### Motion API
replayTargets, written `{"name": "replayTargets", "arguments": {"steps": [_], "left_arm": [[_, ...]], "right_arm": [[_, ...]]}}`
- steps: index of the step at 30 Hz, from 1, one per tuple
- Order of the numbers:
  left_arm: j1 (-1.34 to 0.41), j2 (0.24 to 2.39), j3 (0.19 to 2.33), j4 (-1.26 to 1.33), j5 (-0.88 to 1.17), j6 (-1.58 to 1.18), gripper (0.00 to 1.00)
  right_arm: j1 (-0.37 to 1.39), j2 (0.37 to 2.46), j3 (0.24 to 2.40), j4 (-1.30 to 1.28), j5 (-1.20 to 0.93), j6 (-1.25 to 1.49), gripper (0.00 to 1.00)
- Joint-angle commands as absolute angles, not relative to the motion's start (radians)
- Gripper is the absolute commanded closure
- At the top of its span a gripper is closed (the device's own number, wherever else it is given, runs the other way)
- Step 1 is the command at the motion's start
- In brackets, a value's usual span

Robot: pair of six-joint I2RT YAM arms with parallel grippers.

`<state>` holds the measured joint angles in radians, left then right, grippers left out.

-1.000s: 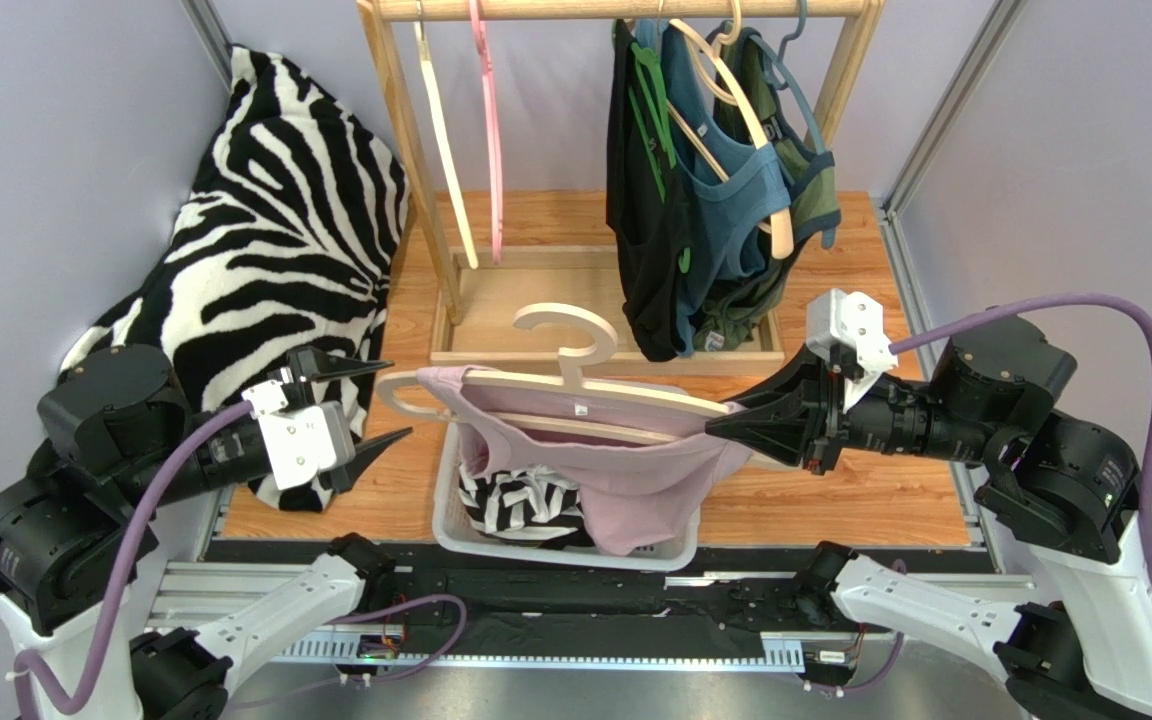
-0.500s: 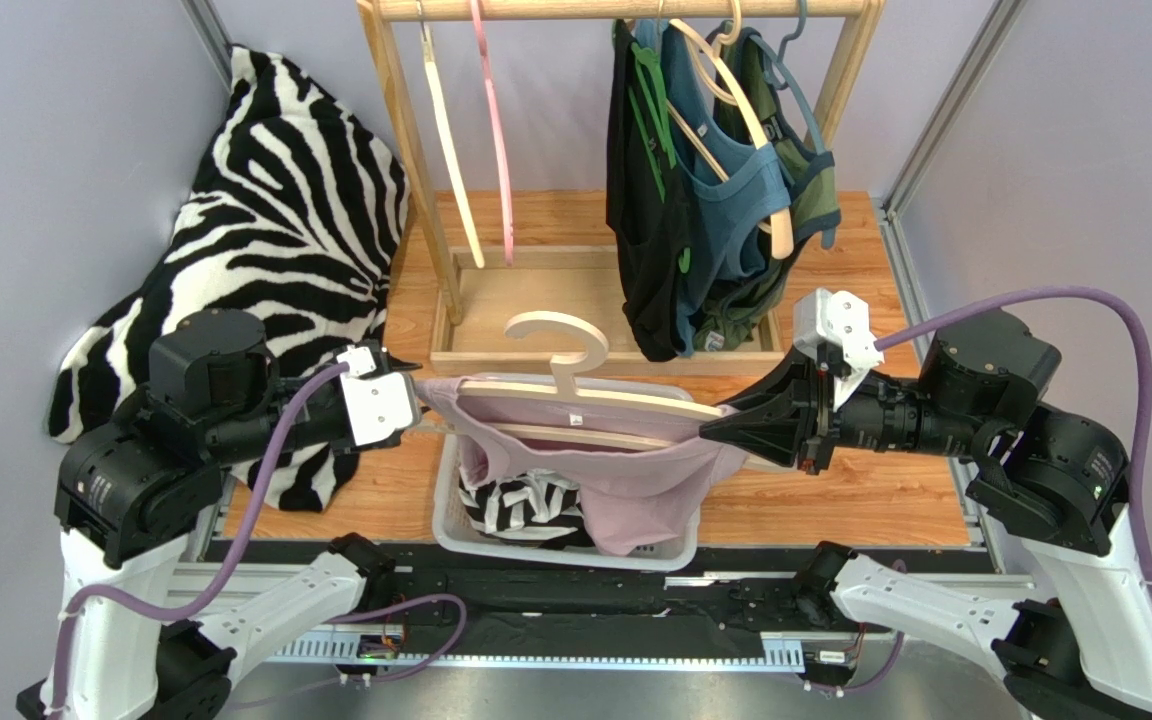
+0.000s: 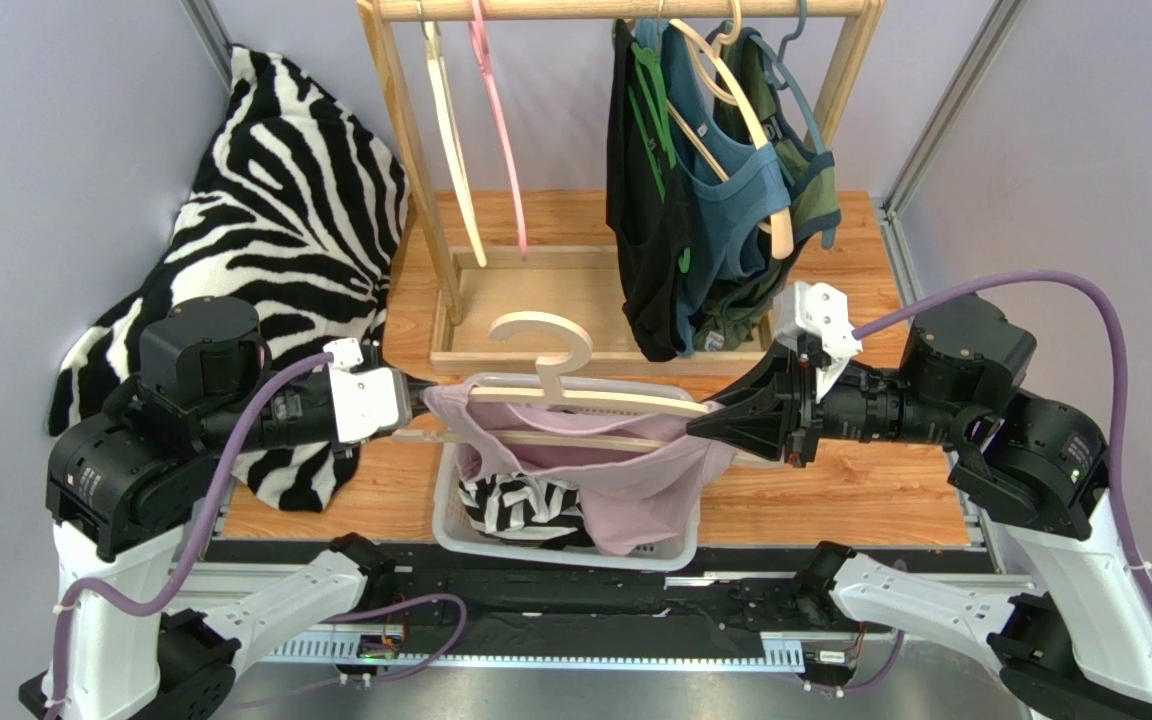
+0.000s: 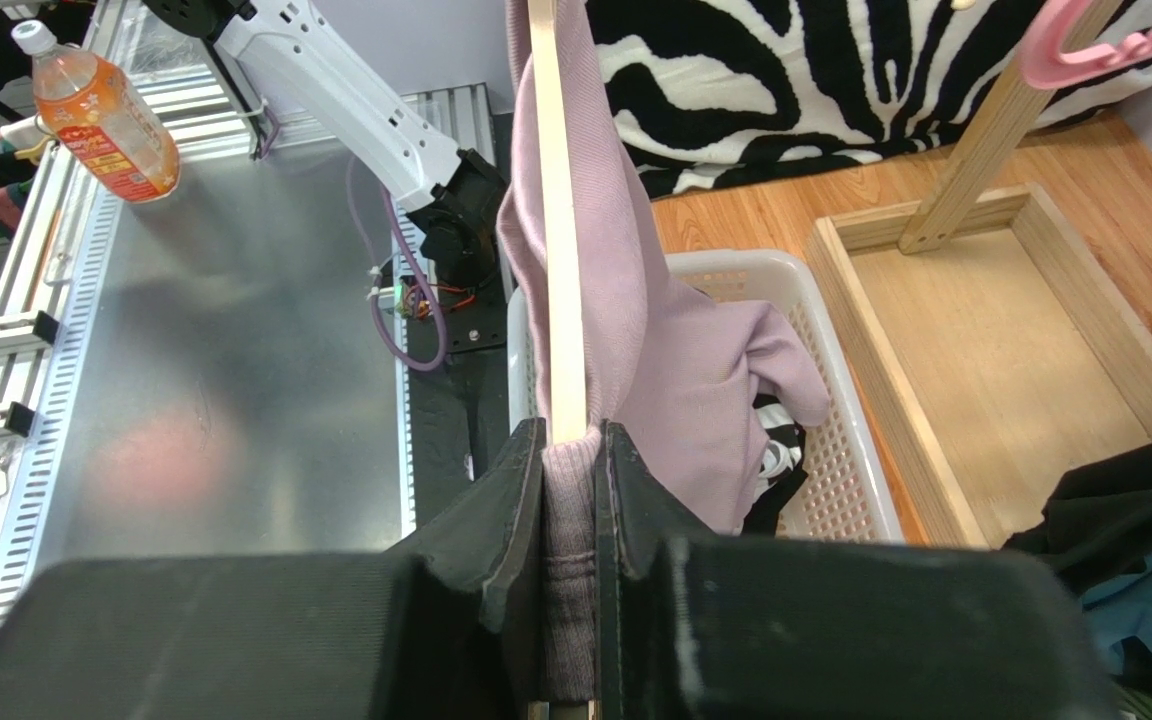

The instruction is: Remove the tank top from the hanger

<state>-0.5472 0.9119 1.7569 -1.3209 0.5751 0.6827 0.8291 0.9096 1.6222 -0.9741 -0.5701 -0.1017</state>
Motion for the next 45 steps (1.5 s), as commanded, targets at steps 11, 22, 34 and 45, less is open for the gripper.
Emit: {"name": "replayTargets", "arguments": {"steps": [11,22,34,45], "left_arm": [[-0.543,0.956,1.789,-1.281,0.767,0.588,0.66],[-0.543,0.927,1.759,-1.275,0.736,0.583,0.97],[-0.543,0.916,1.764,-1.246,0.606,0.558,1.00],[-0.543,0.916,1.775,-1.247,0.606,0.551,1.00]], "right_arm": [[0.905,0.983,1.617,-0.764,-0.600,-0.057,1.00],[0.933,0.991,1.578,-0.716,-0.511,-0.072,1.00],[0.933,0.855,1.511,-0.762,-0.324,-0.129,0.50],[0.934,0.813,1.465,-0.812,-0.282,-0.109,0.52]]}}
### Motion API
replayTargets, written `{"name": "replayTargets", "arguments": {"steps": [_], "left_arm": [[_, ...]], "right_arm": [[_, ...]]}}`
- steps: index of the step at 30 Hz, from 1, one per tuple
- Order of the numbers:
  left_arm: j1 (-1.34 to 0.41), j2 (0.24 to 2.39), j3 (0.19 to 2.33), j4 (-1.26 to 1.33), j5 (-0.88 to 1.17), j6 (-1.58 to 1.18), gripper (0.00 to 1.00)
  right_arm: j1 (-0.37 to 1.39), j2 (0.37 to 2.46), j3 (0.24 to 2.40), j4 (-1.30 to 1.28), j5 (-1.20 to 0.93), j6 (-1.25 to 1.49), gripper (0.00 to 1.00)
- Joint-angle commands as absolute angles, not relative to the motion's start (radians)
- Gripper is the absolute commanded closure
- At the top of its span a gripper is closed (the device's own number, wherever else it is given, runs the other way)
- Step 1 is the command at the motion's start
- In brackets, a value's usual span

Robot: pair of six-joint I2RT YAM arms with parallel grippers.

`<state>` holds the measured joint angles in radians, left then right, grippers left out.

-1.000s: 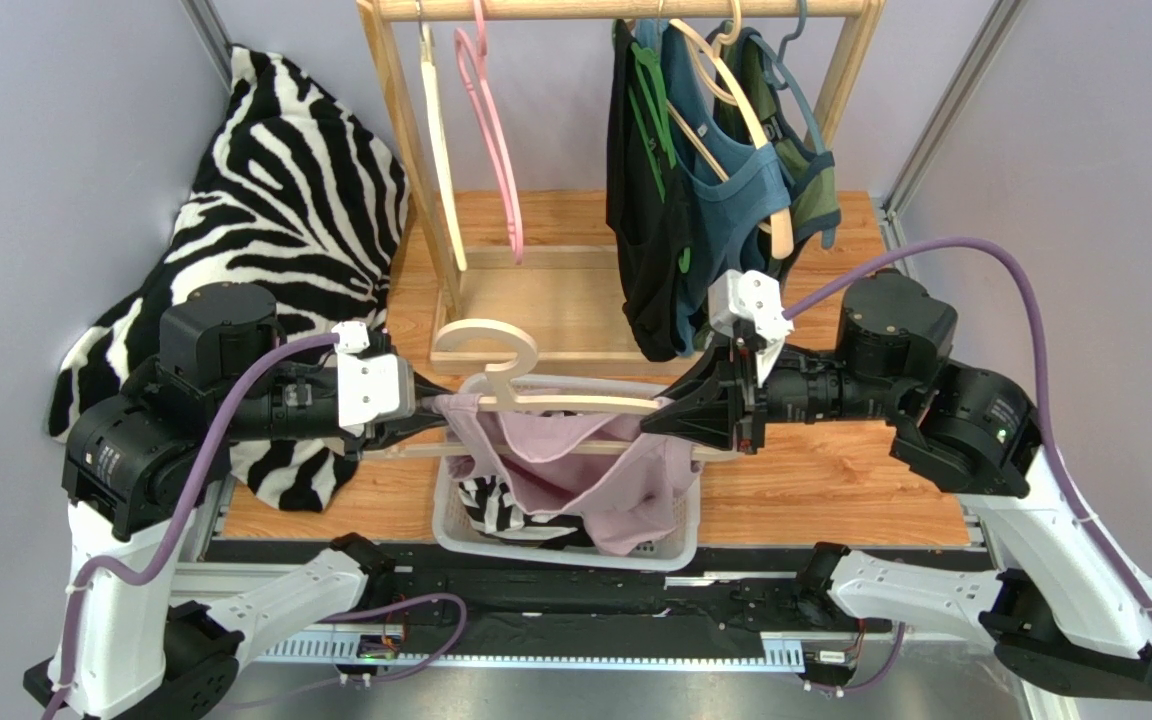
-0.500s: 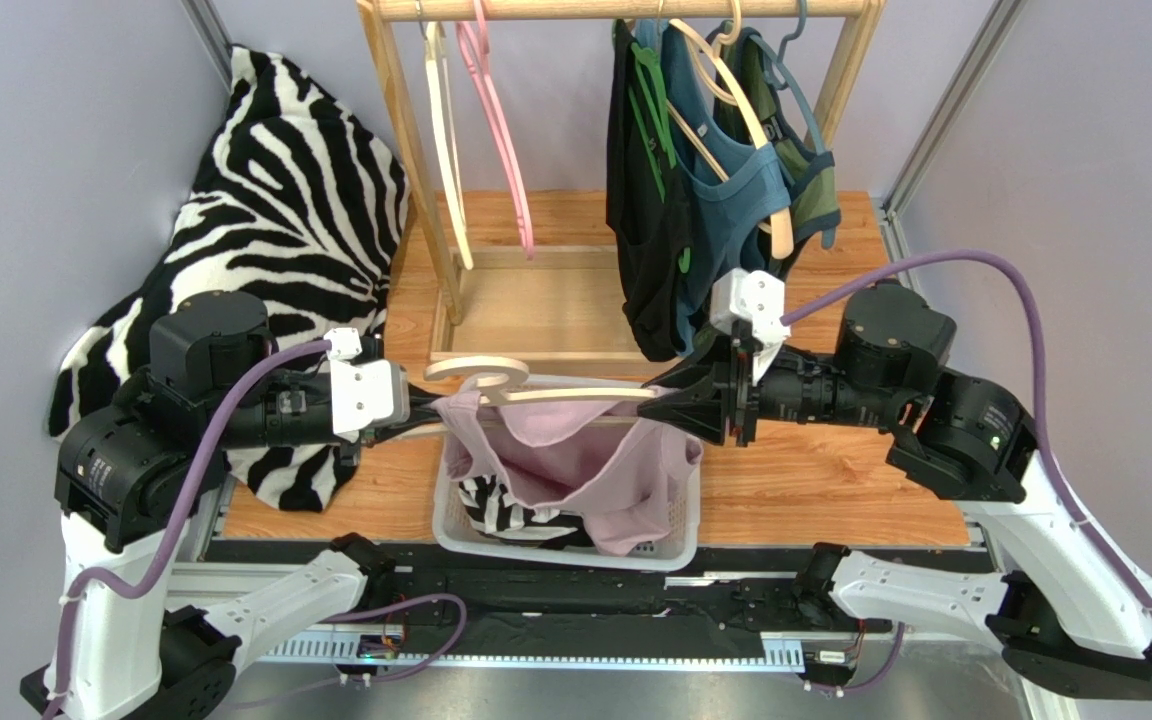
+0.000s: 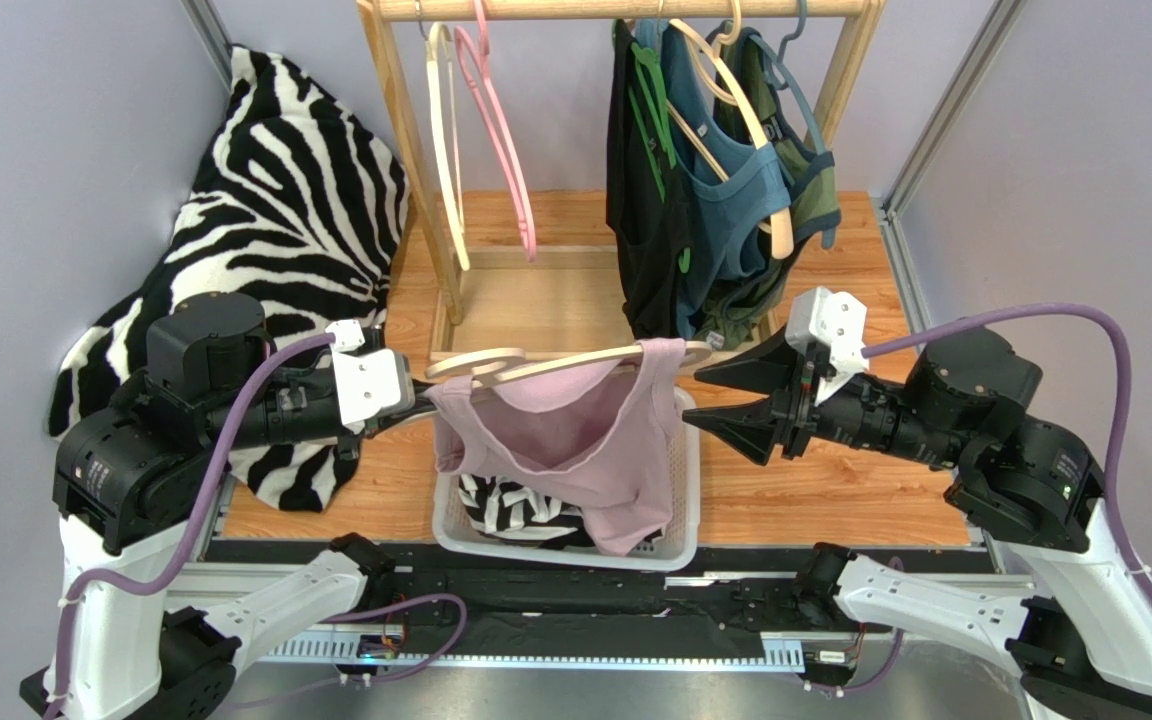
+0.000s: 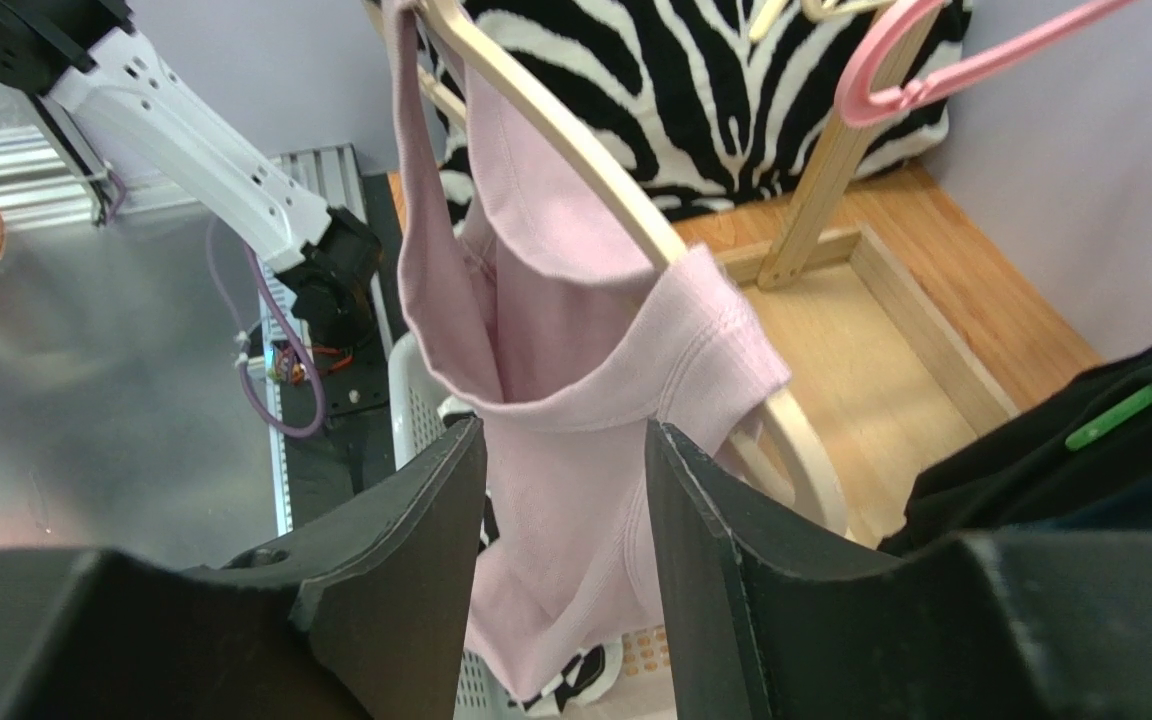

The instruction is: Remove the tank top from the hanger

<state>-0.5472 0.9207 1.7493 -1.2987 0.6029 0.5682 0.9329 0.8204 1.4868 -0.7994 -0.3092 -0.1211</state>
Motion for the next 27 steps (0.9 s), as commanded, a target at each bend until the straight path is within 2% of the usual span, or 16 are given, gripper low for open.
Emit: {"name": "replayTargets", "arguments": {"steps": [1,5,9,13,23,25,27], "left_arm": [[-0.543,0.913,1.773,-1.247,0.604,0.552,1.00],[-0.543,0.914,1.773,-1.247,0.611,0.548,1.00],[-0.543,0.908,1.781,-1.249,0.620,0.543,1.00],[-0.543,0.907,1.786,-1.252,0.624,0.538,1.00],[-0.543,0.904,1.775,-1.256,0.632,0.540,1.00],[-0.545,0.902,1.773,-1.256,0.637,0.541,1.00],[-0.543,0.905,1.775,-1.256,0.643,0.538,1.00]], "right_arm": [[0.934,0.807,1.433,-0.790,-0.288,-0.091,0.53],[0.933,0.779,1.336,-0.727,-0.287,-0.052,0.52],[0.933,0.770,1.260,-0.628,-0.198,-0.038,0.45],[0.933,0.773,1.221,-0.526,-0.120,-0.031,0.44],[0.934,0.790,1.226,-0.426,-0.046,-0.035,0.46],[0.933,0.790,1.220,-0.391,-0.051,-0.022,0.49],[0.933,0.807,1.221,-0.368,-0.075,-0.006,0.58]]}}
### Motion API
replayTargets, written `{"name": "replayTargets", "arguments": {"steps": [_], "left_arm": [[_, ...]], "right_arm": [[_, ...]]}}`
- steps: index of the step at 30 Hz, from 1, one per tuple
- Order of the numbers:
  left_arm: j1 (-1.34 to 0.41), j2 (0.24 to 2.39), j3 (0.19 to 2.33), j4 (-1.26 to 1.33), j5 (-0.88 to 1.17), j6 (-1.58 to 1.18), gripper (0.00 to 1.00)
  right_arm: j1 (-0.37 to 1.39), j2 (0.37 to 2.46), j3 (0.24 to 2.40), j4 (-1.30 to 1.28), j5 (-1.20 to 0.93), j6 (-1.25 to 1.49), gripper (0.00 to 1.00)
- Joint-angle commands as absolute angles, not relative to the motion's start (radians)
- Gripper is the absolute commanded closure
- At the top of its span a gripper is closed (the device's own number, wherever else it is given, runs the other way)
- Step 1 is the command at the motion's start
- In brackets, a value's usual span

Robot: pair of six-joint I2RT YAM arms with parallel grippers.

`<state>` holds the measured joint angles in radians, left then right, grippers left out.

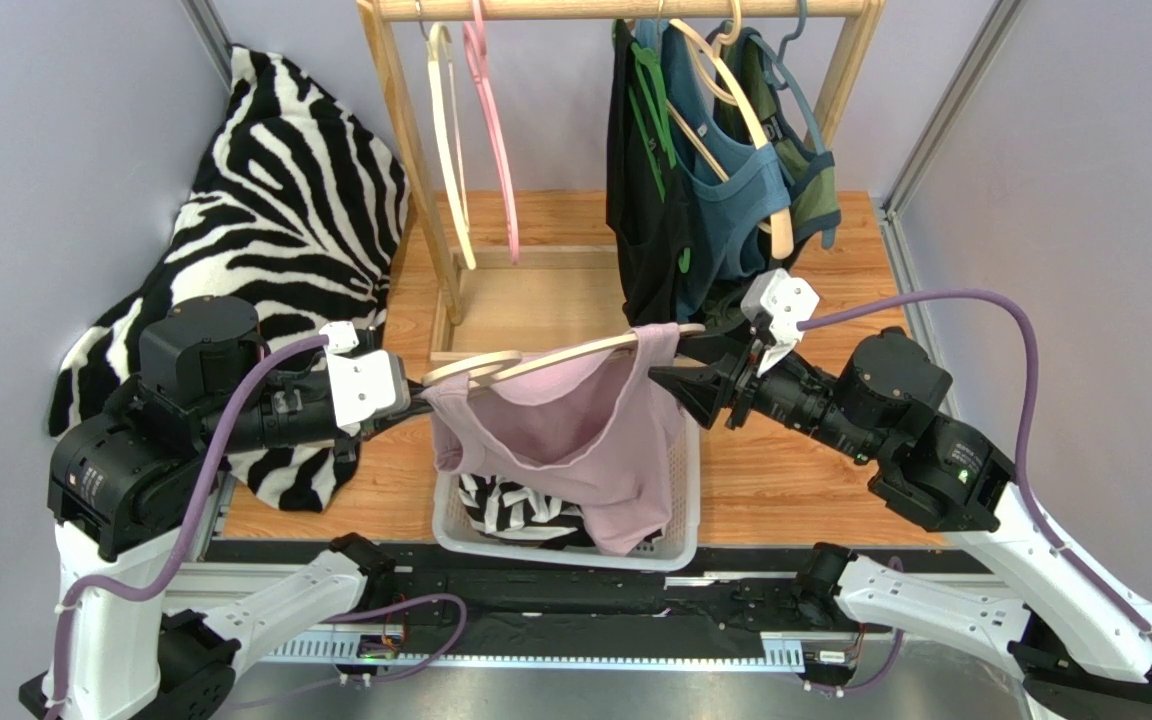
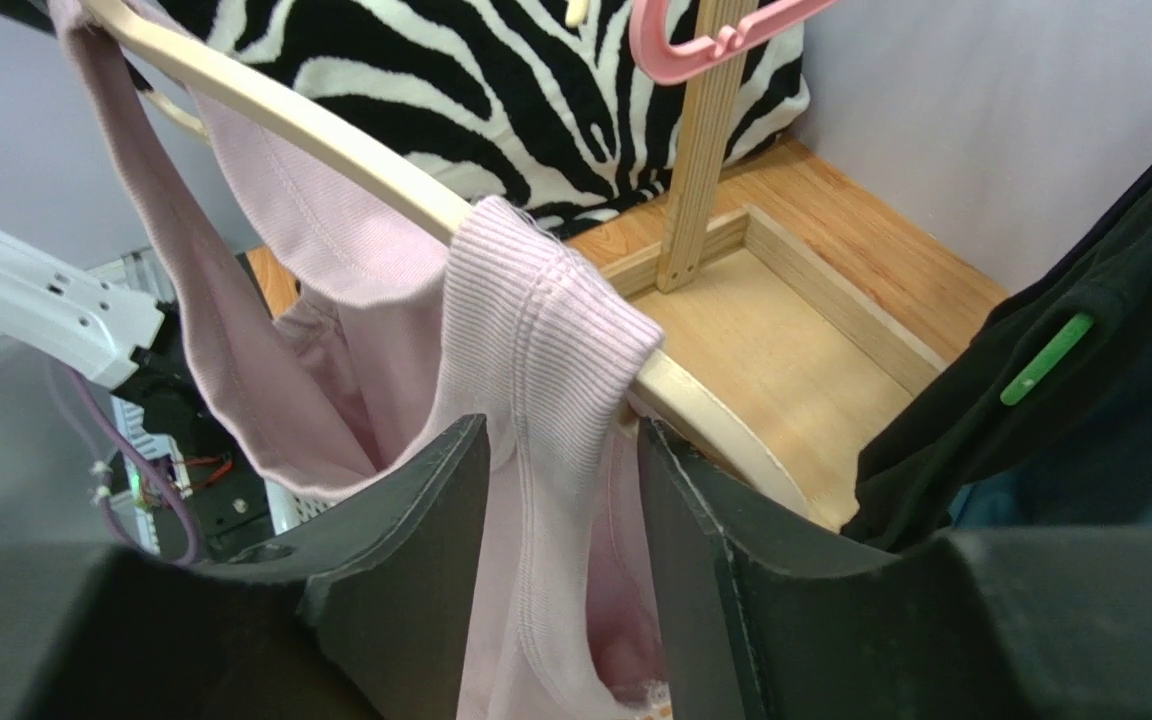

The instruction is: Remove the tank top from the hanger

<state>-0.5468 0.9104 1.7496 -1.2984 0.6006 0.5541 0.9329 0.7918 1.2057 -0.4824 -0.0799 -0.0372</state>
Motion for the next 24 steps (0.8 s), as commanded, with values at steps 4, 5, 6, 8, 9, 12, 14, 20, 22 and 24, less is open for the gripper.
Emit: {"name": "replayTargets", "arguments": {"steps": [4,5,6,8,9,12,14,20,22,24], "left_arm": [[-0.543,0.902,1.775,-1.255,0.641,0.538,1.00],[-0.543,0.897,1.773,-1.256,0.635,0.540,1.00],[-0.542,0.896,1.769,-1.256,0.632,0.541,1.00],[-0.543,0.891,1.763,-1.256,0.624,0.543,1.00],[-0.542,0.890,1.756,-1.256,0.618,0.545,1.00],[-0.543,0.884,1.740,-1.246,0.589,0.543,1.00],[-0.541,0.877,1.726,-1.238,0.577,0.542,1.00],[-0.542,0.874,1.687,-1.242,0.580,0.545,1.00],[-0.543,0.871,1.684,-1.250,0.586,0.548,1.00],[-0.542,0.870,1.690,-1.252,0.586,0.548,1.00]], "right_arm": [[0.934,0.848,1.249,-0.377,-0.104,0.040,0.97],[0.934,0.853,1.253,-0.385,-0.116,0.041,1.00],[0.933,0.854,1.261,-0.405,-0.120,0.046,1.00],[0.933,0.847,1.275,-0.431,-0.124,0.058,1.00],[0.933,0.841,1.279,-0.464,-0.127,0.061,1.00],[0.934,0.799,1.302,-0.531,-0.143,0.067,1.00],[0.933,0.749,1.305,-0.543,-0.109,0.068,1.00],[0.934,0.641,1.238,-0.445,0.252,0.034,1.00],[0.931,0.650,1.227,-0.448,0.314,0.005,1.00],[0.928,0.681,1.229,-0.477,0.362,0.003,1.00]]}}
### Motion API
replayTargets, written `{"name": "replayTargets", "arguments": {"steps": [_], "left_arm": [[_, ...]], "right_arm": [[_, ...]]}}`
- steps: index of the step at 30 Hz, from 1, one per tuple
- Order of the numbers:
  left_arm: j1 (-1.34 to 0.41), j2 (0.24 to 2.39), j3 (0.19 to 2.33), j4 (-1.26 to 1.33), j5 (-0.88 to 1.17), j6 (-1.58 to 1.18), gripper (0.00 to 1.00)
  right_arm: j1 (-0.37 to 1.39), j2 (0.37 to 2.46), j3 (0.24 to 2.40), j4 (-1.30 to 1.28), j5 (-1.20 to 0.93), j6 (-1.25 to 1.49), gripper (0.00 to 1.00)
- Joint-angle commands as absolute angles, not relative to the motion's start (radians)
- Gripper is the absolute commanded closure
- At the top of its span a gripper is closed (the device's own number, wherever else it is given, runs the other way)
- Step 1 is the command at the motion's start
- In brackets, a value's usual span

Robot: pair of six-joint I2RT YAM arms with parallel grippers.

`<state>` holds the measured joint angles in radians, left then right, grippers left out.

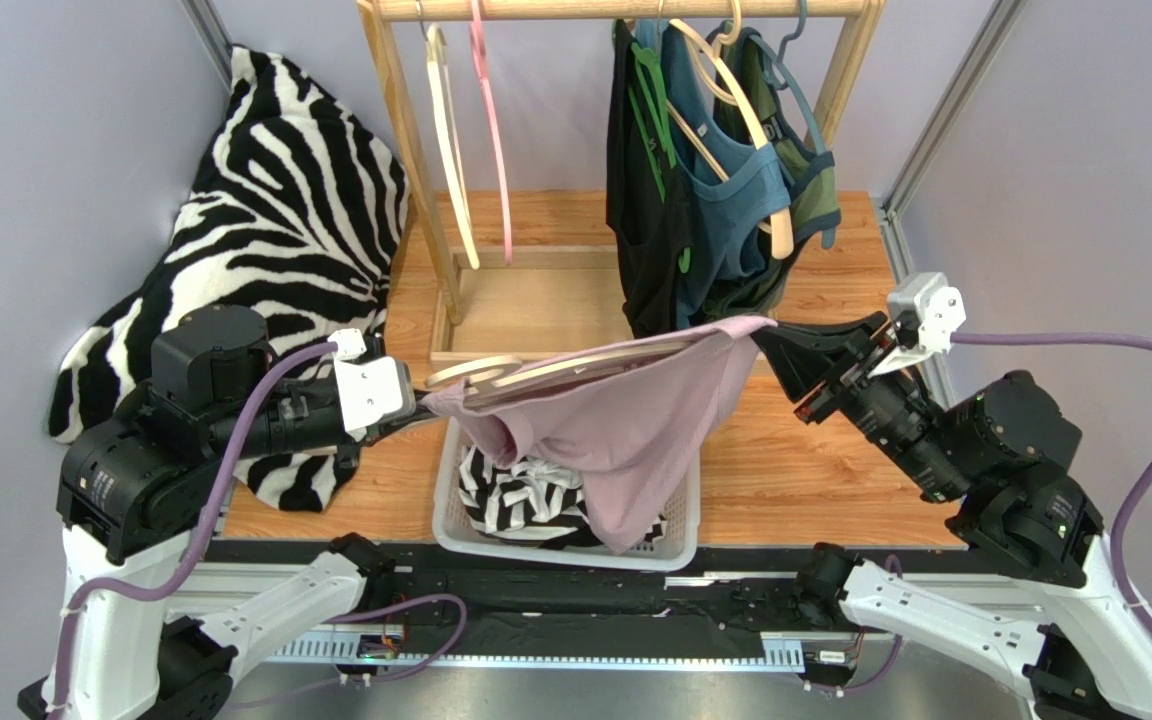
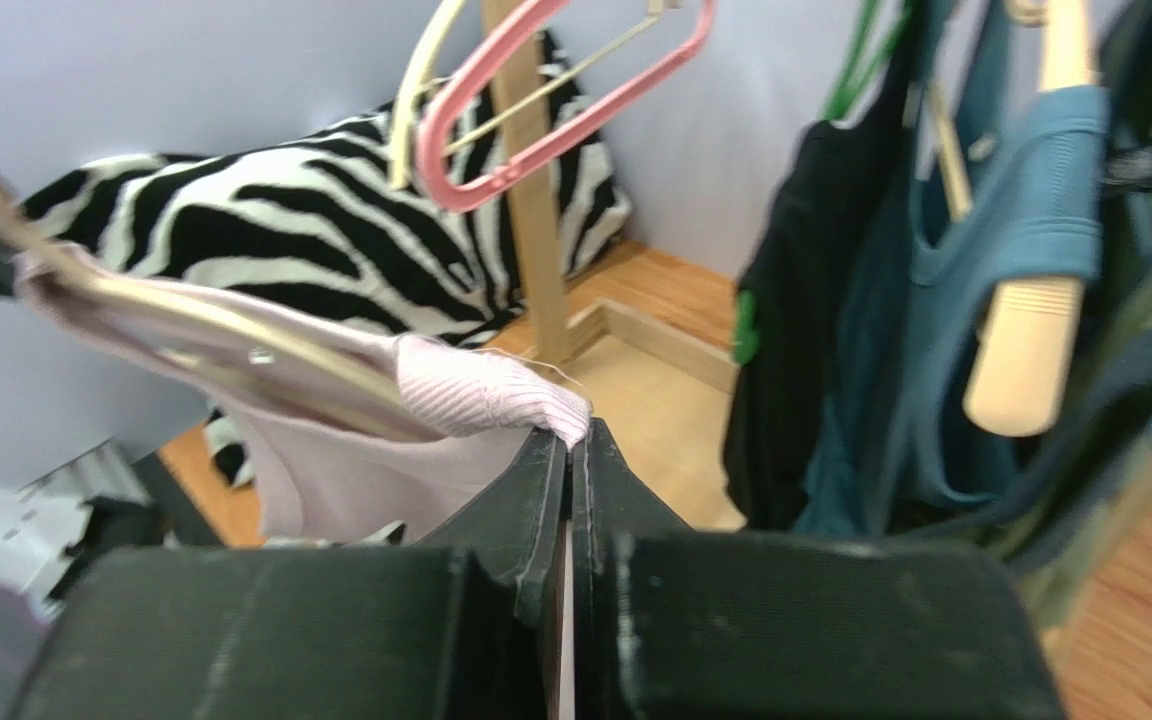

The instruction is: Remove the tank top from the hanger

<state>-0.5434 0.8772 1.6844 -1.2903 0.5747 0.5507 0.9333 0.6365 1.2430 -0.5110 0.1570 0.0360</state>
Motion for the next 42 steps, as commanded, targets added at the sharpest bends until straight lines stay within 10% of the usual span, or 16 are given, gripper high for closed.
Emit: {"name": "replayTargets", "arguments": {"steps": [1,16,22,42], "left_arm": [[-0.543,0.871,1.692,-1.253,0.583,0.548,1.00],[-0.540,0.864,1.749,-1.246,0.574,0.548,1.00],[-0.540,0.905,1.747,-1.256,0.592,0.564,1.00],[-0.632,1.078,1.793,-1.546,0.769,0.644,1.00]], "right_arm": [[0.924,0.690,1.229,-0.488,0.365,0.003,1.00],[0.839,0.704,1.068,-0.617,0.174,0.025,1.00],[0.841,0.654,1.170,-0.741,0.094,-0.109,0.36],[0.841,0.856,1.474,-0.816,-0.428,-0.242,0.39]]}}
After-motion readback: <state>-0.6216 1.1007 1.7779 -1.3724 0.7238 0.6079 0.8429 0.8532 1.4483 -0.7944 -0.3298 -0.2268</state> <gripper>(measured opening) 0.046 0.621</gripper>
